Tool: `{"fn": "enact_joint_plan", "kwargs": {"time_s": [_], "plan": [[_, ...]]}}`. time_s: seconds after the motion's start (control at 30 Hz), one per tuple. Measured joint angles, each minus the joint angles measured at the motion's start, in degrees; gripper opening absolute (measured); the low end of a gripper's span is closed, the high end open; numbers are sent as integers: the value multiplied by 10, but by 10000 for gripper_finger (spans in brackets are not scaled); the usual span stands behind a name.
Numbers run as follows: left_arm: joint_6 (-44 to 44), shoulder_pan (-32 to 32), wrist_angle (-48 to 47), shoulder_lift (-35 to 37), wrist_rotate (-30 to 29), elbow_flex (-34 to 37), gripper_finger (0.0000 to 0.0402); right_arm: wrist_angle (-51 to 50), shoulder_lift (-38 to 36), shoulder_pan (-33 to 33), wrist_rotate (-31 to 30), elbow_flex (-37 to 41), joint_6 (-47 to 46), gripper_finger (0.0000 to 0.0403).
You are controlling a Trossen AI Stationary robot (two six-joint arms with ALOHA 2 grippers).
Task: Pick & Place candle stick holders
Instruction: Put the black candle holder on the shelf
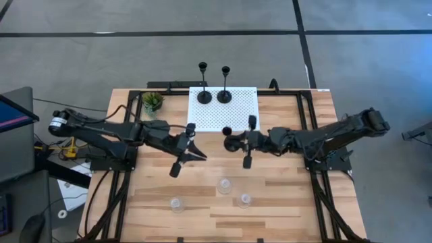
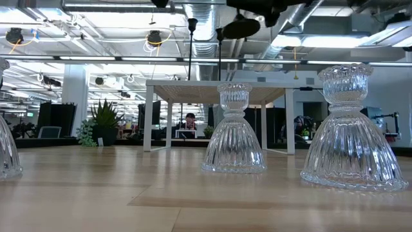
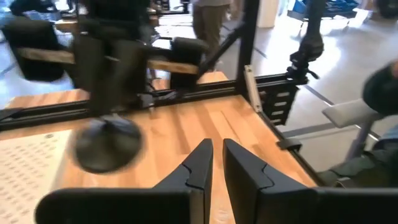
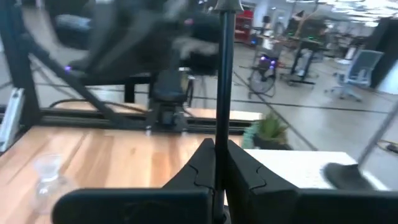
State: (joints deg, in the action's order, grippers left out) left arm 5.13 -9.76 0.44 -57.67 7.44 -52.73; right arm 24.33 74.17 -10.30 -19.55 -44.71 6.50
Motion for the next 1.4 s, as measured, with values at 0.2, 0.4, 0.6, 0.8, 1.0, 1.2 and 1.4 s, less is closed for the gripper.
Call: {"fn": "enact_joint_plan", "kwargs": {"time_s": [0.2, 0.4, 0.6, 0.8, 1.0, 1.2, 1.4], "plan": [[30, -38, -12, -1, -10, 7, 23, -41, -50, 15, -4, 0, 18, 1], [41, -52, 5, 10, -71, 58, 5, -65, -69, 42, -15, 0, 31, 1], [39, -52, 61, 42, -88, 122, 6, -92, -64, 83, -14, 0, 31, 1], [26, -53, 88, 104, -88, 182, 6, -98, -63, 122, -12, 0, 45, 1], [19, -53, 103, 171, -88, 231, 5, -108, -63, 172, 35, 0, 46, 0], [19, -53, 115, 211, -87, 256, 7, -83, -77, 223, 88, 32, 42, 0], [19, -53, 116, 221, -87, 263, 5, -53, -108, 269, 138, 72, 35, 0]]}}
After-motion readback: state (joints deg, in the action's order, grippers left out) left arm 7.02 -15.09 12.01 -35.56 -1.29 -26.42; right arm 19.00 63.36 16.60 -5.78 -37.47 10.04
